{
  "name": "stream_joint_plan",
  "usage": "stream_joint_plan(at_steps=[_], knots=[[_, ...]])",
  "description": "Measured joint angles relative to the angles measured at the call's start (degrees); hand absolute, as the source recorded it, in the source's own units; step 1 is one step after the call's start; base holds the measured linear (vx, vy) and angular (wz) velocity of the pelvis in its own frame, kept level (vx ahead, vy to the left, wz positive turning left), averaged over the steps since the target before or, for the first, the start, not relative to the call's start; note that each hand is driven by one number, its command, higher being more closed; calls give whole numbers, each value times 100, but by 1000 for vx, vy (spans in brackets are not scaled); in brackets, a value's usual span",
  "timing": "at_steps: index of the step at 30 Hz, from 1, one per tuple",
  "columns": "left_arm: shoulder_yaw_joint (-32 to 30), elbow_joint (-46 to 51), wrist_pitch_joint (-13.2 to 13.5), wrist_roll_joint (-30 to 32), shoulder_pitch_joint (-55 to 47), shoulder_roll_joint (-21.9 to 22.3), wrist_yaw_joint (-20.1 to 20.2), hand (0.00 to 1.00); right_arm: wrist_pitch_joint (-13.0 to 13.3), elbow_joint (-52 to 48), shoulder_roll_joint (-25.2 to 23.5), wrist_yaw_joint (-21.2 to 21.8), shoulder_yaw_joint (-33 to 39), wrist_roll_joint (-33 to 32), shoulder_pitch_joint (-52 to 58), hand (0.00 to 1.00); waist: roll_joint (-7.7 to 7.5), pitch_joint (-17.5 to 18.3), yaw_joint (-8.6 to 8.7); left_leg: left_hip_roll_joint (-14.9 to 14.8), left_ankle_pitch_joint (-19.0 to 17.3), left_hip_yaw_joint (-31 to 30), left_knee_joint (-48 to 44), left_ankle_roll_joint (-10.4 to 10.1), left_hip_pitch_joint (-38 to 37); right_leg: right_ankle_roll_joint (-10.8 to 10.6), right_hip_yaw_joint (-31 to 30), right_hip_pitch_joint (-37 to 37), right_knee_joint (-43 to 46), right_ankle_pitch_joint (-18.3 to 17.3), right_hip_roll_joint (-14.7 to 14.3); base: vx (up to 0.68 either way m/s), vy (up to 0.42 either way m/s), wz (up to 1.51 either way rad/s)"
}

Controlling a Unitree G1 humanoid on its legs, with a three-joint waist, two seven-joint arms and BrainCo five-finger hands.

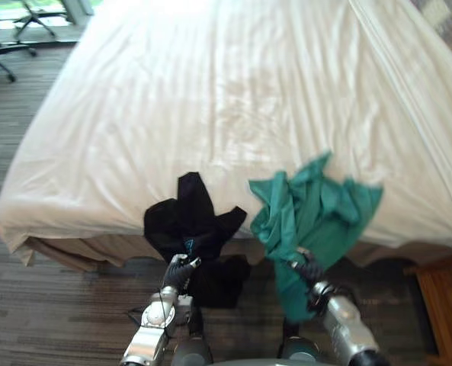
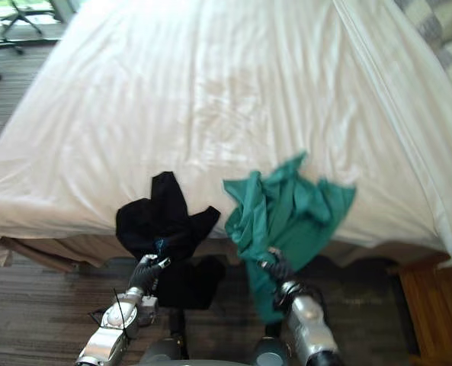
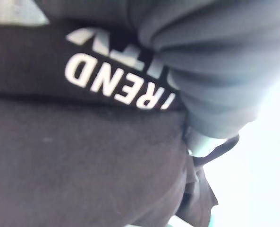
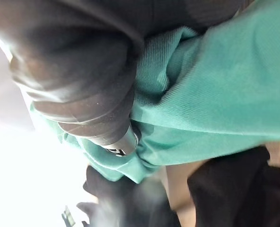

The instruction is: Tidy the bed and pick cloth on bed and put in laundry

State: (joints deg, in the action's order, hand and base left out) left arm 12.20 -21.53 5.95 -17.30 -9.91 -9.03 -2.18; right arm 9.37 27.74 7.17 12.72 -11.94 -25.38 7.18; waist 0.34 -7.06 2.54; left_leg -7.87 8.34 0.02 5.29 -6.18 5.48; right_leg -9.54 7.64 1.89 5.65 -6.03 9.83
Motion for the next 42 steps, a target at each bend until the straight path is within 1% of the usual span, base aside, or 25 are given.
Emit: stream_joint_plan(at_steps=[4, 6, 9, 10, 11, 12, 13, 14, 15, 16, 17, 18, 19, 21, 24, 25, 26, 27, 29, 30, 31, 33, 34, 39, 42], knots=[[55, -225, 120, -791, -456, 124, 220, 100, -64, 17, -241, 514, -195, -919, 195, 100, -29, 442, -210, 290, 80, -589, 2, 39, 9, 44, 380, -390, 124, -351, 140, 118, -78, 101], [-178, -175, 192, -1469, -701, 334, 203, 100, -23, 17, -250, 651, -518, -933, 104, 100, 57, 484, -378, 404, 118, -852, 2, 62, 93, 23, 636, -478, 191, -480, 200, 32, -39, 78], [-325, 10, 222, -1707, -891, 544, 206, 100, 73, 16, -282, 607, -754, -587, 127, 100, 151, 510, -525, 524, 234, -1105, 12, 122, 276, 8, 1006, -524, 263, -583, 251, 19, -28, 86], [-351, 154, 222, -1697, -964, 606, 231, 100, 80, 15, -315, 419, -872, -251, 136, 100, 106, 514, -526, 713, 189, -1028, 18, 938, 424, -13, 1440, -675, 302, -618, 359, 72, -17, 188], [-344, 173, 204, -1694, -958, 616, 272, 100, 91, -37, -378, 208, -862, 154, 250, 100, 2, 478, -489, 829, -45, -283, 39, 2338, 541, -58, 2003, -981, 205, -438, 488, 106, -8, 223], [-328, 172, 191, -1682, -930, 624, 339, 100, 111, -105, -357, 85, -838, 321, 351, 100, -30, 468, -482, 784, -116, 74, -43, 2316, 522, -67, 2281, -1141, 159, -336, 477, 181, 15, 312], [-313, 188, 166, -1673, -897, 626, 492, 100, 130, -328, -211, -229, -804, 782, 628, 100, 10, 456, -463, 675, -51, 982, -321, 2277, 551, -49, 2962, -1524, 410, -324, 484, 213, 14, 312], [-316, 168, 140, -1675, -891, 713, 521, 100, 133, -455, 5, -329, -700, 994, 827, 100, 255, 446, -470, 486, 425, 1379, -410, 2241, 513, -39, 3295, -1572, 1229, -366, 540, 192, 39, 308], [-304, 173, 104, -1683, -904, 766, 520, 100, 136, -447, 67, -356, -648, 1049, 853, 100, 430, 410, -441, 537, 443, 1398, -365, 2214, 475, 3, 3297, -1548, 1445, -661, 553, 86, 27, 239], [-453, 233, 69, -1686, -900, 701, 547, 100, 112, -444, 88, -391, -582, 1027, 801, 100, 191, 348, -427, 712, 370, 1330, -166, 2214, 413, 72, 3246, -1452, 350, -735, 262, 46, 37, 238], [-512, 117, -27, -1686, -880, 659, 546, 100, 69, -452, 58, -395, -500, 986, 812, 100, 99, 319, -279, 774, 101, 1770, -282, 1964, 425, -185, 3478, -1797, 58, -562, 219, 79, 24, 219], [-508, 116, -98, -1687, -873, 622, 538, 100, 40, -456, 62, -392, -444, 895, 860, 100, 35, 304, -301, 759, -52, 2034, -344, 1662, 399, -195, 3565, -1857, 45, -541, 271, 185, 36, 154], [-513, 114, -122, -1685, -974, 761, 400, 100, -61, -449, 129, -391, -420, 630, 924, 100, 82, 258, -432, 680, 84, 2430, -348, 1215, 301, -226, 3663, -1880, 308, -560, 392, 190, 42, 69], [-502, 12, -132, -1684, -1142, 885, 99, 100, -123, -458, 94, -425, -459, 444, 949, 100, 25, 162, -520, 797, 95, 2351, -348, 1202, 102, -243, 3672, -1965, 780, -551, 670, 160, 70, 43], [-439, -164, -87, -1602, -1186, 882, -180, 100, -97, -564, -110, -710, -465, 239, 990, 100, -112, 25, -472, 1037, -109, 2010, -341, 1298, -96, -7, 3589, -1790, 2203, -299, 1239, 124, 61, 65], [-341, -170, 43, -1492, -1132, 821, -191, 100, -95, -642, -132, -767, -467, 109, 992, 100, -110, -93, -478, 1093, -143, 1842, -323, 1343, -177, 348, 3340, -1471, 3131, 62, 1535, 138, 61, 64], [-308, -170, 92, -1454, -1105, 802, -190, 100, -91, -652, -122, -776, -481, 100, 1008, 100, -106, -150, -473, 1108, -160, 1750, -316, 1337, -200, 645, 3166, -1313, 3534, 283, 1627, 168, 62, 107], [-207, -284, 151, -1451, -910, 698, -182, 100, -84, -634, -138, -778, -501, 76, 989, 100, -65, -346, -369, 1120, -147, 1328, -270, 1302, -219, 915, 2198, -592, 4457, 106, 1367, 124, 34, 108], [-110, -492, 175, -1451, -782, 592, -182, 100, -73, -604, -132, -787, -515, 55, 1044, 100, -46, -379, -269, 1110, -106, 928, -194, 1245, -218, 462, 1359, -123, 4442, -400, 669, 113, -11, 133], [27, -686, 175, -1451, -727, 497, -163, 100, -21, -600, -95, -830, -546, -69, 1209, 100, -33, -383, -119, 1151, -100, 566, -191, 1237, -229, 368, 875, 42, 3847, -830, 98, 107, -54, 154], [112, -722, 181, -1447, -725, 455, -158, 100, 43, -596, -89, -885, -548, -116, 1263, 100, -44, -378, -60, 1218, -101, 425, -197, 1237, -262, 352, 748, 65, 3476, -948, -36, 111, -73, 167], [176, -742, 206, -1389, -734, 411, -125, 100, 196, -459, -79, -984, -543, -377, 1424, 100, -76, -358, -27, 1504, -101, 106, -146, 1236, -335, 415, -51, 201, 2094, -993, -390, 65, -83, 118], [811, -703, 319, -1294, -919, 429, -39, 100, 432, -279, -324, -1020, -479, -614, 1351, 100, -84, 210, -167, 1338, -114, 193, 44, 1043, -490, 733, -284, 21, 802, -327, -708, 33, -53, 54], [811, -704, 314, -1294, -918, 430, -38, 100, 431, -278, -326, -1019, -473, -614, 1347, 100, -84, 213, -165, 1330, -140, 195, 44, 1020, -493, 737, -287, 17, 765, -327, -716, 0, 0, 0], [794, -709, 113, -1298, -889, 431, -38, 100, 361, -264, -335, -1010, -472, -601, 1347, 100, -85, 266, -170, 1290, -189, 233, 45, 985, -518, 794, -290, -103, 581, -266, -756, 41, -26, -6]])
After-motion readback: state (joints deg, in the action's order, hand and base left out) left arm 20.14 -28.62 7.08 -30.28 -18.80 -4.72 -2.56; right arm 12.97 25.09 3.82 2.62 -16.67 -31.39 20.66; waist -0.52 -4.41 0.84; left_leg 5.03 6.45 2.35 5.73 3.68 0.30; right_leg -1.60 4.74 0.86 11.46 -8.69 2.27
